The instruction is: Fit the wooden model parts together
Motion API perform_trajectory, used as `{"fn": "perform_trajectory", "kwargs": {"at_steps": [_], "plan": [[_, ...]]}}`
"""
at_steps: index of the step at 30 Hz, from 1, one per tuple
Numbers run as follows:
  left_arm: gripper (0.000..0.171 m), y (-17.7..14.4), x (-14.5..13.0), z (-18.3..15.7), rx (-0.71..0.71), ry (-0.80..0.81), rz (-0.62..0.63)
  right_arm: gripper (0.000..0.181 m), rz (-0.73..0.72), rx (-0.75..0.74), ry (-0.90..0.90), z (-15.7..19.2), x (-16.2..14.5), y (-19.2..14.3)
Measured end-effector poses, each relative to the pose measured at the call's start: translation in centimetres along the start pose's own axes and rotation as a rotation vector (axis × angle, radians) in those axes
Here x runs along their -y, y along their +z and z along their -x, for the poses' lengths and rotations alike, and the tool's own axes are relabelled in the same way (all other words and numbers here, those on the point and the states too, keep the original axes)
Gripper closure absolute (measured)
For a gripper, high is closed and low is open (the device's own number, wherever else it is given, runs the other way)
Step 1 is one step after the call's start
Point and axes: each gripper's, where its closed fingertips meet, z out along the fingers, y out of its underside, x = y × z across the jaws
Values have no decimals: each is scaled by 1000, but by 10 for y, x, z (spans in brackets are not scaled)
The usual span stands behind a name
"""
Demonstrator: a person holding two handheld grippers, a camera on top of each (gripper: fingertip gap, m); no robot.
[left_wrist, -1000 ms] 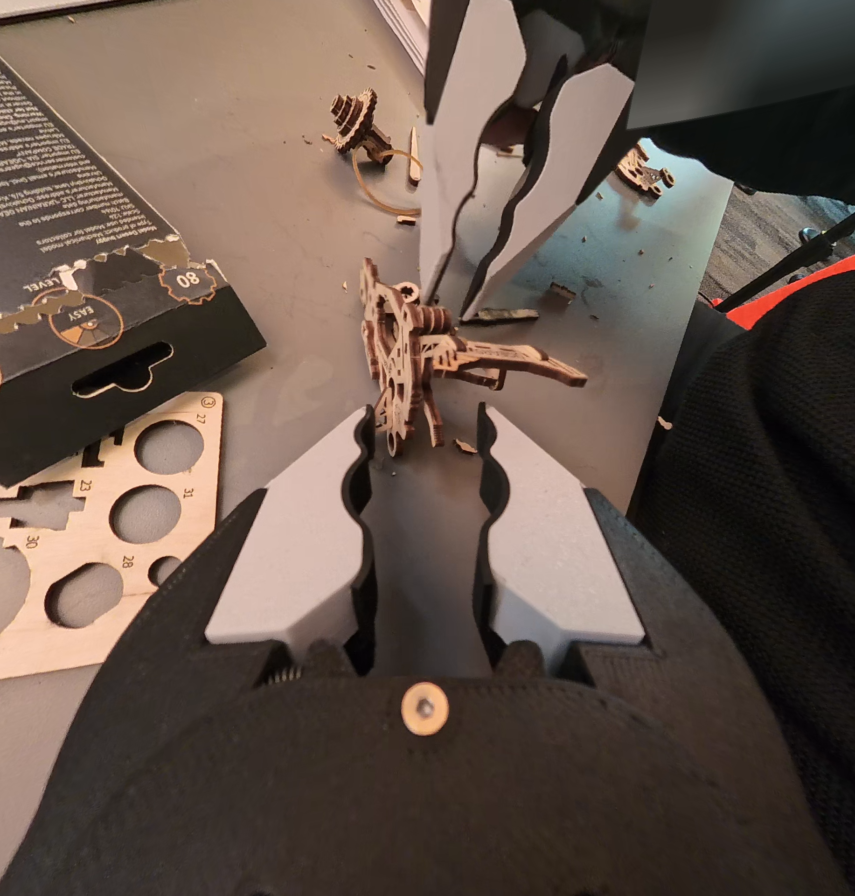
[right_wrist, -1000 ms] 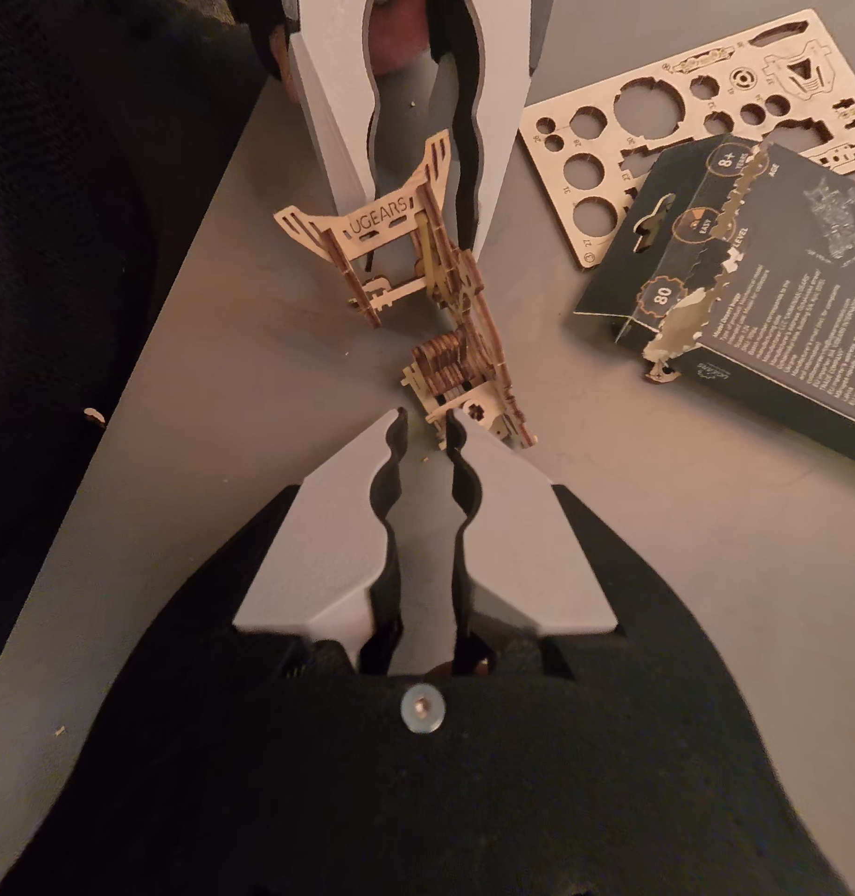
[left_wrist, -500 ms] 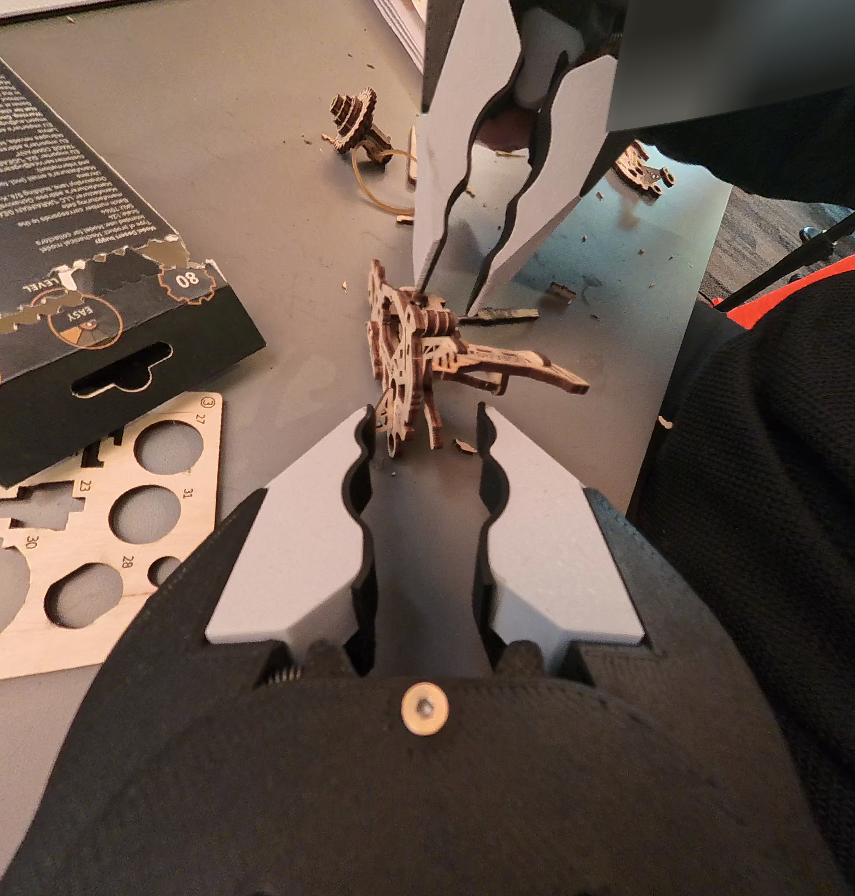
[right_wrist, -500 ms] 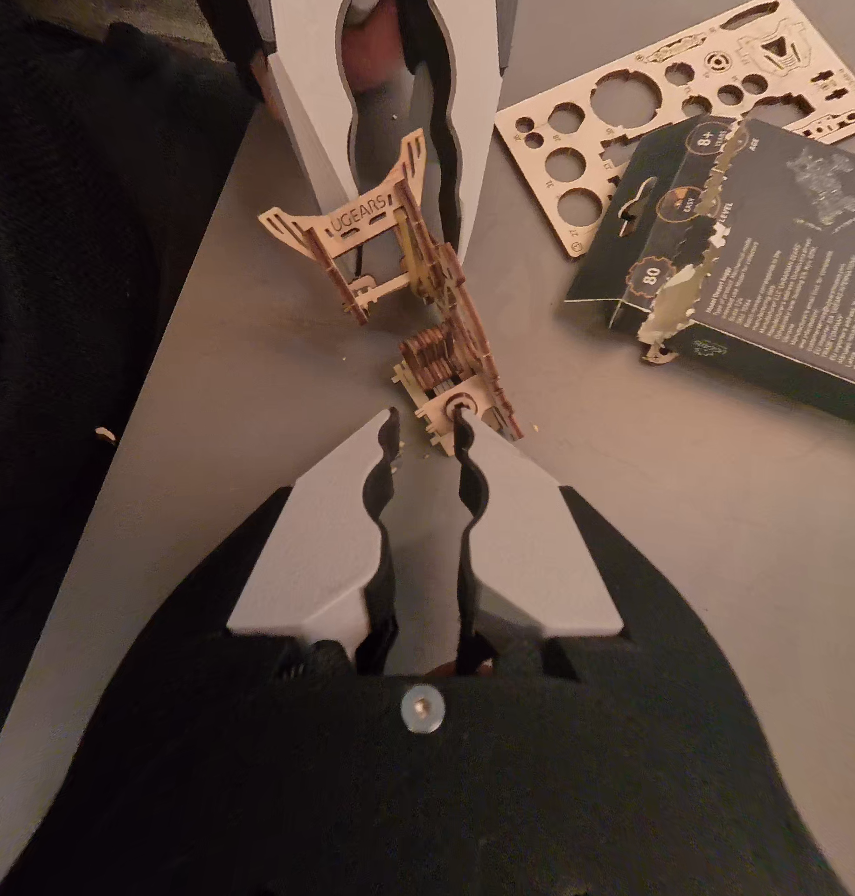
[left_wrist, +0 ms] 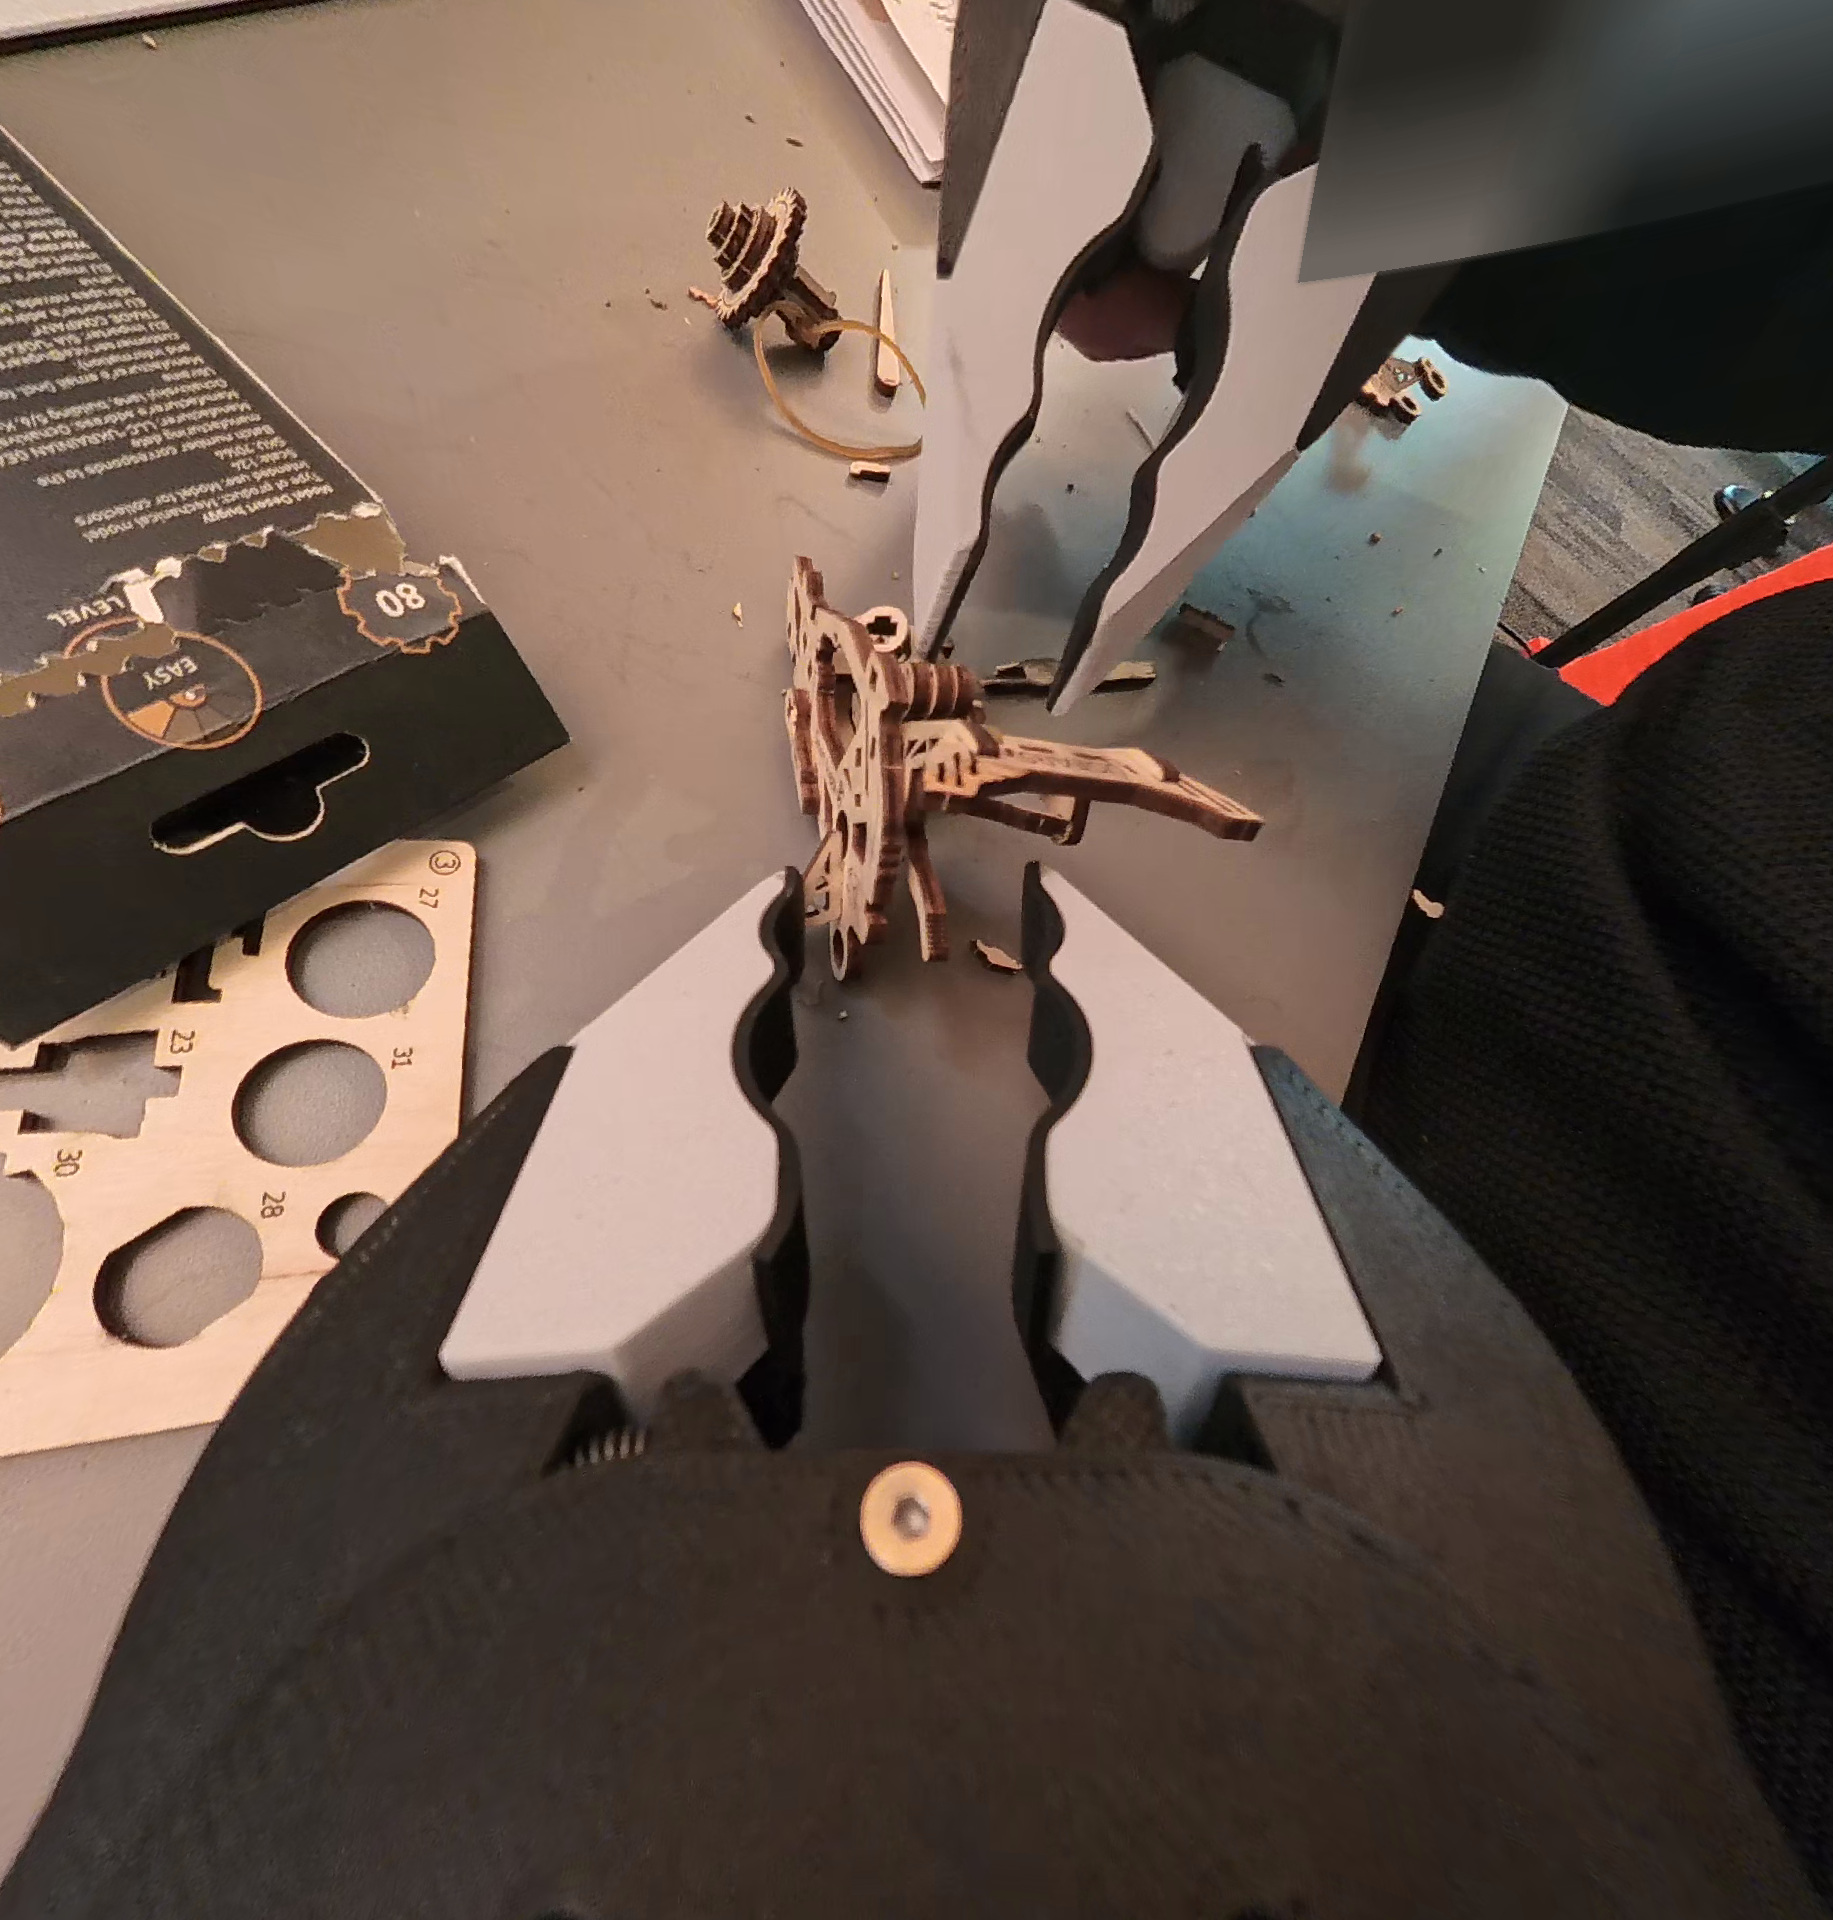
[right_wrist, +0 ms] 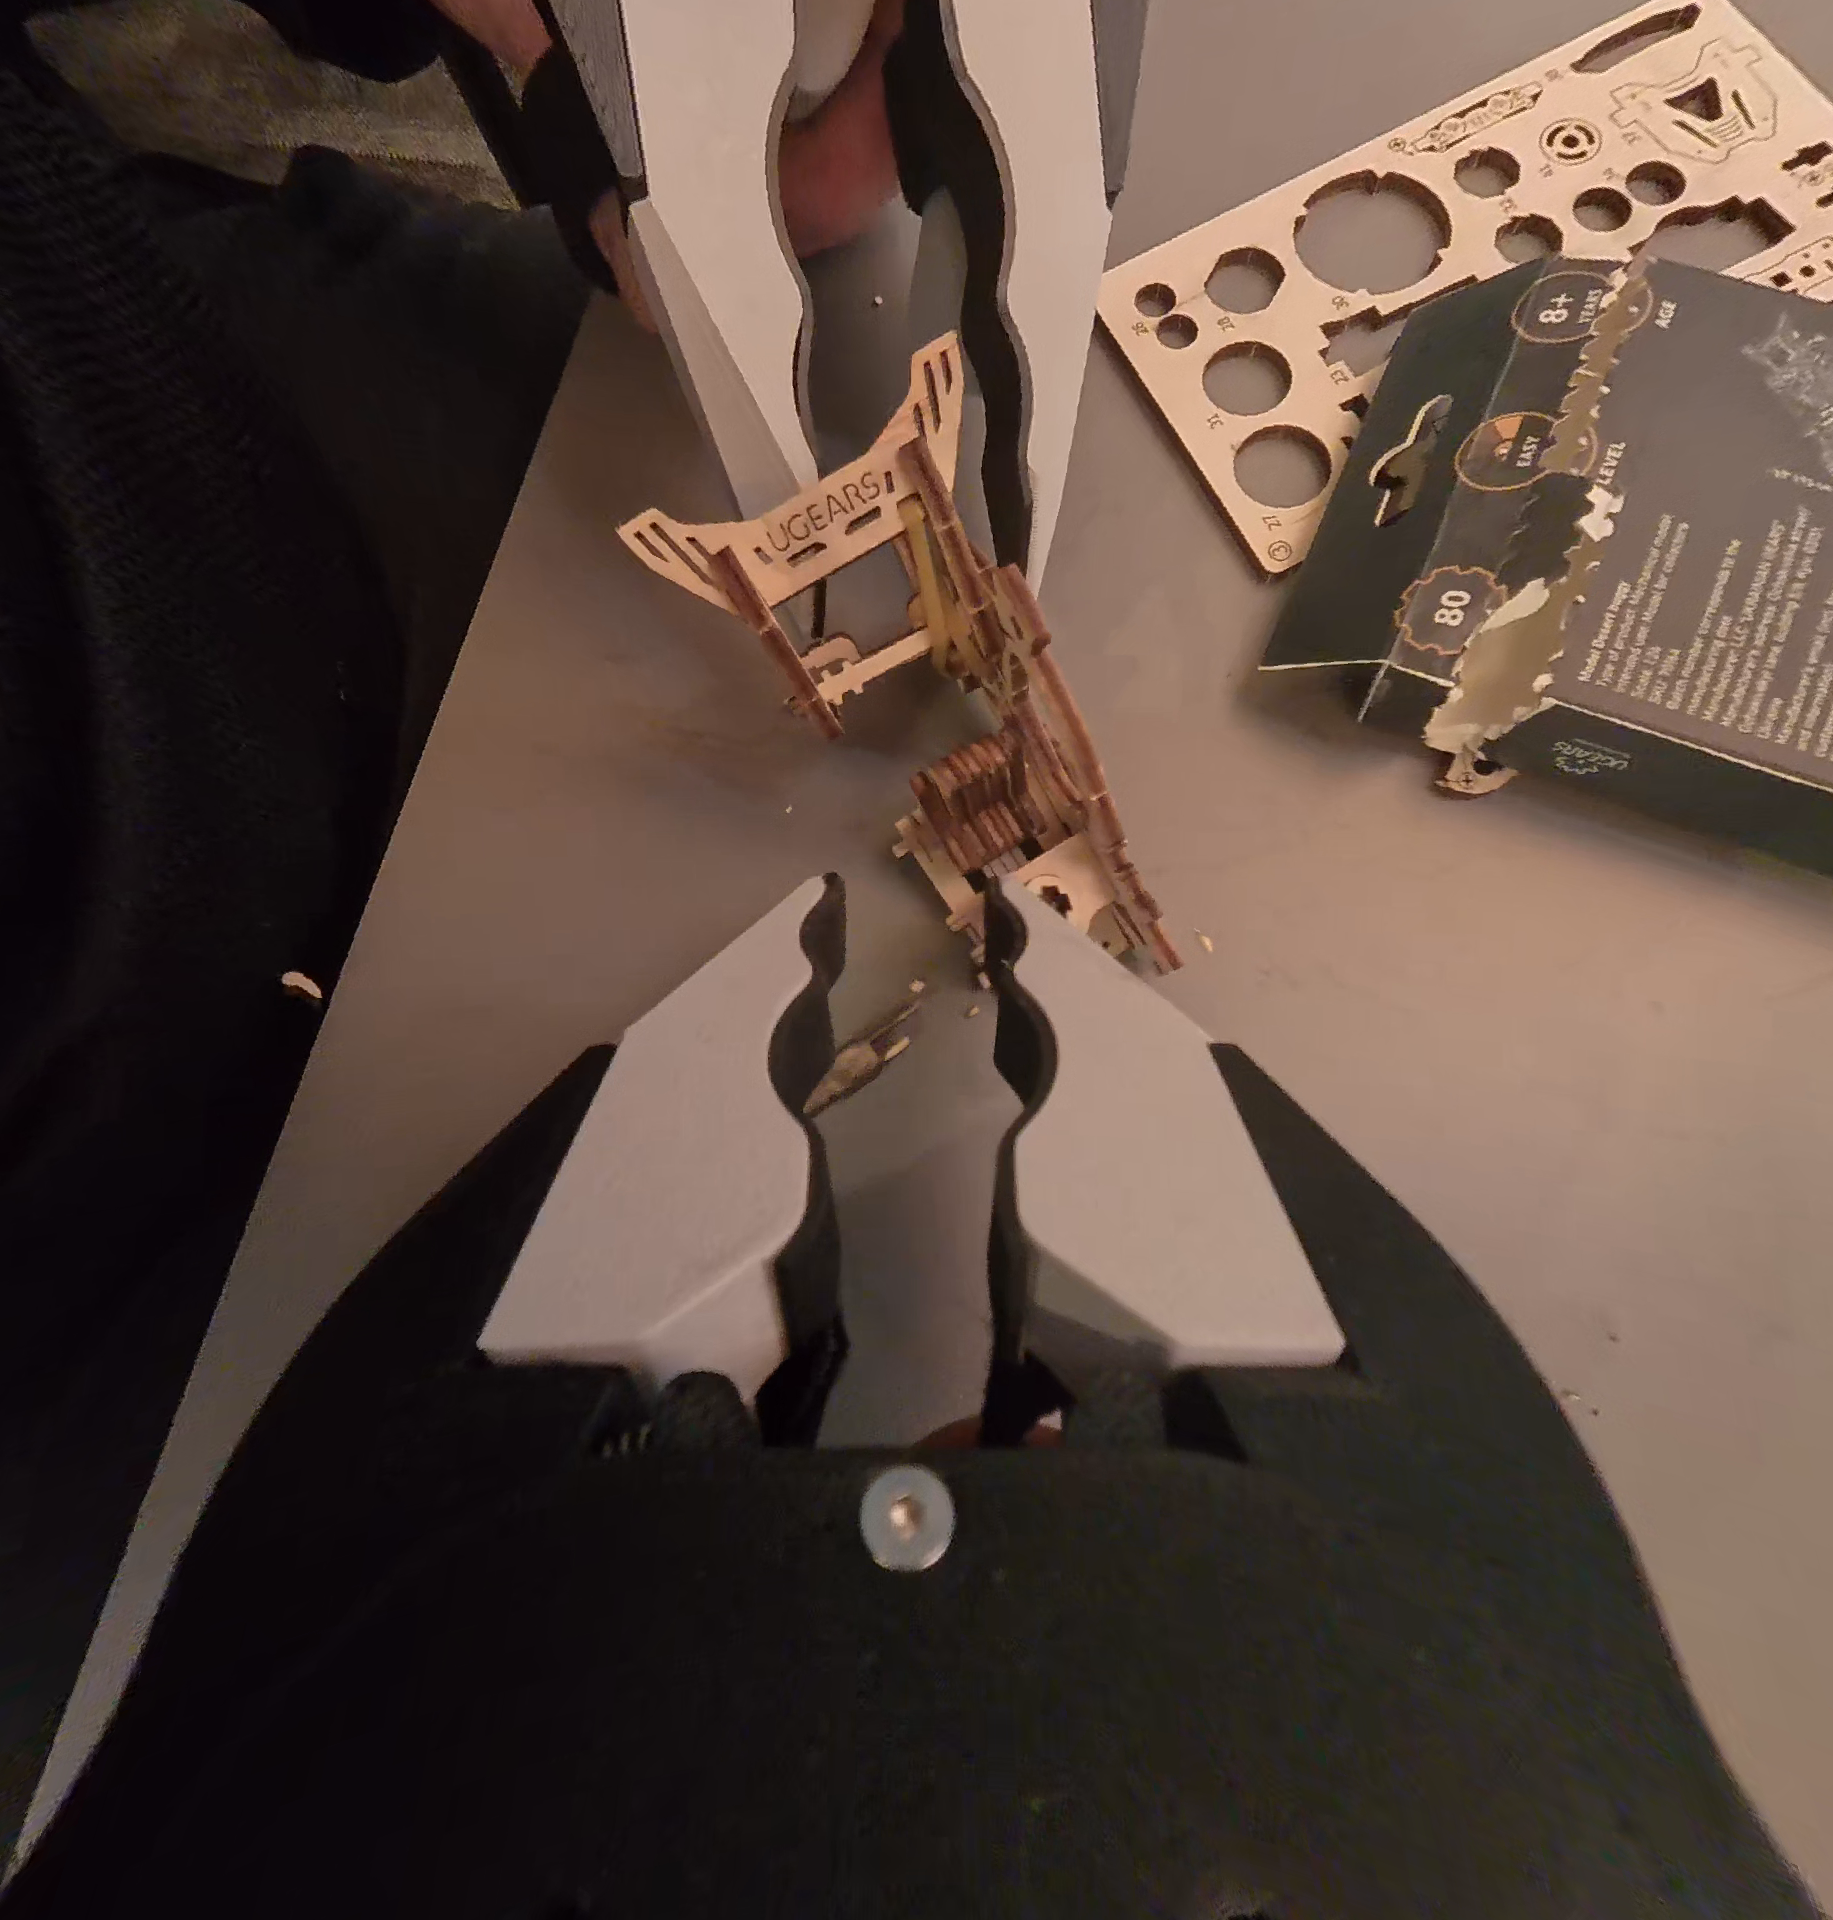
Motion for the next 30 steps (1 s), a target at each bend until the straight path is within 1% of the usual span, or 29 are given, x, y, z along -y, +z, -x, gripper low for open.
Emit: {"fn": "perform_trajectory", "kwargs": {"at_steps": [5, 8, 12, 26, 28, 30], "plan": [[132, 0, 0, 0, 0, 1, 0, 156, -45, -48, 40, -9, 3, -10], [132, 0, 0, 0, -1, 0, 0, 153, -31, -60, 70, -14, -2, -10], [132, 0, 0, 0, 2, 0, 0, 153, -13, -46, 56, -9, -5, -5], [134, 0, 0, 0, 6, 4, 2, 156, -18, -25, 76, 1, -5, -6], [136, 1, -1, 0, 6, 6, 5, 156, -18, -25, 76, 3, -5, -6], [141, 1, -2, -1, 2, 15, 13, 156, -15, -35, 77, 4, -5, -6]]}}
